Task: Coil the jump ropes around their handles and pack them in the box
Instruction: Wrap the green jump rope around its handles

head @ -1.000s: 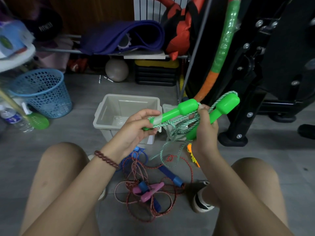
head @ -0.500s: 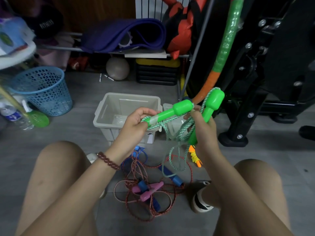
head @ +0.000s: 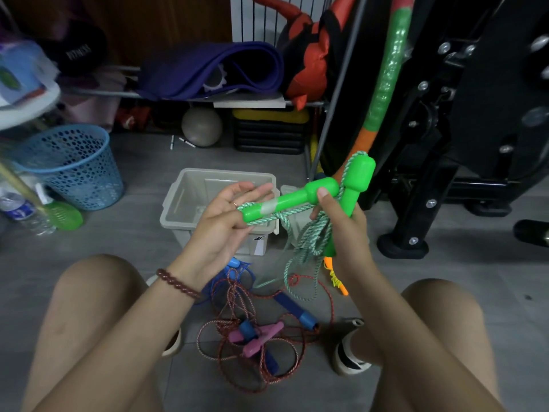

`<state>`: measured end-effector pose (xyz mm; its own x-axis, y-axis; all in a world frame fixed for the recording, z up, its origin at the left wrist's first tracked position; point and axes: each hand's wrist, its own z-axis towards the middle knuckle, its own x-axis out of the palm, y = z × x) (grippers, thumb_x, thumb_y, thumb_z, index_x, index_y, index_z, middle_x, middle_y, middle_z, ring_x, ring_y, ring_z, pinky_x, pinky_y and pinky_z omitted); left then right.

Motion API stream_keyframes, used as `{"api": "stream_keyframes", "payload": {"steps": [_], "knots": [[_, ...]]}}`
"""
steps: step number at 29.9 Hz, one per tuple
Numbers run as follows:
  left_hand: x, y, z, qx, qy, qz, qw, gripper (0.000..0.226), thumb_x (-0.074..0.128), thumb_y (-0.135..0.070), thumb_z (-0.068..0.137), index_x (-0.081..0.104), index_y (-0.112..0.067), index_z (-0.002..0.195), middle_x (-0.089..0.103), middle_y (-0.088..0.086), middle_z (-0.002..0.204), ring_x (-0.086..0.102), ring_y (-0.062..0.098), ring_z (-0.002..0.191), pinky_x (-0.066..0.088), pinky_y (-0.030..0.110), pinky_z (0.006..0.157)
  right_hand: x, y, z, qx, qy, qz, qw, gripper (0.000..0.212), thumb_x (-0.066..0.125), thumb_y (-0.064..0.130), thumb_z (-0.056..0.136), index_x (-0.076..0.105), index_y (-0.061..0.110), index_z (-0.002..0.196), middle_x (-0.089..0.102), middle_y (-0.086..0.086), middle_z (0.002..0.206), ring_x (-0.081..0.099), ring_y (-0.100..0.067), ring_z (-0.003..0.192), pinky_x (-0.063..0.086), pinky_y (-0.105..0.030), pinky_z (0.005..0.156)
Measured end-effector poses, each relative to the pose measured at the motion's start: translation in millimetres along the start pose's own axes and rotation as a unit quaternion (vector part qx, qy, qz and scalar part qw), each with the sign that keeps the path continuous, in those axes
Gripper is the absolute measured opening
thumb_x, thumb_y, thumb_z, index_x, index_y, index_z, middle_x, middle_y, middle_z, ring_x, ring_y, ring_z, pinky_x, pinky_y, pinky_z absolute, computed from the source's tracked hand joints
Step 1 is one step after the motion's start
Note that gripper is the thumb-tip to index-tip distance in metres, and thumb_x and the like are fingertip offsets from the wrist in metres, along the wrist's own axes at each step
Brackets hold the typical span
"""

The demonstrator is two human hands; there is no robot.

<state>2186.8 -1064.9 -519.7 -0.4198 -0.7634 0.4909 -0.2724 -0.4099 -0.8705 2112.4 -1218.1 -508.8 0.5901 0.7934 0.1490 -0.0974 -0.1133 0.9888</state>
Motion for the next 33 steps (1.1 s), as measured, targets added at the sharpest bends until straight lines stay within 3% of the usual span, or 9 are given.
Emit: {"api": "stream_keyframes", "payload": {"steps": [4,9,14,17,21,25,26,30,33], "knots": [[1,-2,-1,-0.058,-0.002,-0.135,0.989,0.051,0.020,0.020,0.072,0.050,-0.007,0.103,0.070,0.014,0.101,0.068,0.026,0.092,0.055,0.028,0.082,0,0,-1,0.108,0.005,0.105,0.989,0.014,0.061,0.027,0.090,0.060,0.014,0.087,0.057,0.002,0.061,0.054,-0.009,0.054,0.044,-0.022,0.052],[-8,3,-3,0.042,-0.032,0.151,0.987,0.047,0.038,-0.012,0.068,0.063,-0.024,0.106,0.060,-0.007,0.125,0.050,0.004,0.121,0.041,0.029,0.100,-3,2,6,-0.062,0.022,-0.081,0.995,0.006,0.065,0.011,0.087,0.061,0.011,0.083,0.057,-0.001,0.062,0.053,-0.004,0.057,0.042,-0.012,0.056],[-7,11,-5,0.082,0.084,0.325,0.939,0.040,0.051,-0.026,0.084,0.049,-0.035,0.123,0.055,-0.012,0.128,0.055,0.002,0.114,0.044,0.017,0.091,-1,-5,5,-0.039,0.085,-0.111,0.989,0.006,0.067,0.009,0.085,0.061,0.010,0.085,0.058,0.002,0.063,0.052,-0.003,0.056,0.041,-0.013,0.054],[-2,31,-7,0.073,0.135,0.408,0.900,0.033,0.056,-0.025,0.090,0.046,-0.031,0.121,0.061,-0.016,0.095,0.058,-0.005,0.081,0.045,0.017,0.070,1,-9,5,-0.024,0.157,-0.155,0.975,0.011,0.062,0.011,0.089,0.059,0.013,0.079,0.058,0.011,0.052,0.052,0.002,0.050,0.040,-0.012,0.052],[-9,32,0,0.082,0.038,0.452,0.887,0.033,0.050,-0.010,0.094,0.044,-0.026,0.122,0.062,-0.002,0.087,0.048,-0.005,0.049,0.036,0.014,0.049,-14,-12,15,-0.042,0.165,-0.398,0.901,0.021,0.054,0.040,0.092,0.061,0.020,0.091,0.062,0.002,0.079,0.056,-0.016,0.075,0.039,-0.030,0.070],[-13,18,4,0.046,-0.062,0.327,0.942,0.044,0.041,-0.007,0.098,0.030,-0.035,0.130,0.060,0.001,0.086,0.052,0.002,0.043,0.043,0.019,0.040,-32,-18,21,-0.023,0.123,-0.607,0.785,0.050,0.052,0.046,0.092,0.049,0.014,0.131,0.041,-0.014,0.135,0.046,-0.035,0.120,0.040,-0.040,0.096],[-11,17,4,0.057,-0.070,0.305,0.948,0.043,0.040,-0.006,0.098,0.030,-0.035,0.129,0.058,0.002,0.084,0.052,0.002,0.043,0.043,0.018,0.040,-33,-17,22,-0.027,0.109,-0.601,0.791,0.048,0.053,0.044,0.092,0.049,0.013,0.129,0.046,-0.016,0.126,0.052,-0.037,0.111,0.044,-0.041,0.091],[-4,17,3,0.146,-0.066,0.286,0.945,0.049,0.039,-0.002,0.098,0.029,-0.036,0.131,0.055,0.005,0.086,0.053,0.004,0.058,0.047,0.019,0.052,-25,-14,27,0.016,0.056,-0.295,0.954,0.051,0.067,0.032,0.086,0.040,0.014,0.126,0.052,0.000,0.085,0.051,-0.015,0.065,0.044,-0.032,0.061],[-5,21,0,0.167,-0.020,0.345,0.923,0.061,0.038,-0.007,0.096,0.017,-0.048,0.137,0.049,0.018,0.120,0.058,0.025,0.096,0.049,0.036,0.086,-20,-15,26,0.044,0.057,-0.248,0.966,0.044,0.061,0.021,0.089,0.026,0.021,0.117,0.048,0.000,0.075,0.043,-0.012,0.056,0.039,-0.027,0.053]]}}
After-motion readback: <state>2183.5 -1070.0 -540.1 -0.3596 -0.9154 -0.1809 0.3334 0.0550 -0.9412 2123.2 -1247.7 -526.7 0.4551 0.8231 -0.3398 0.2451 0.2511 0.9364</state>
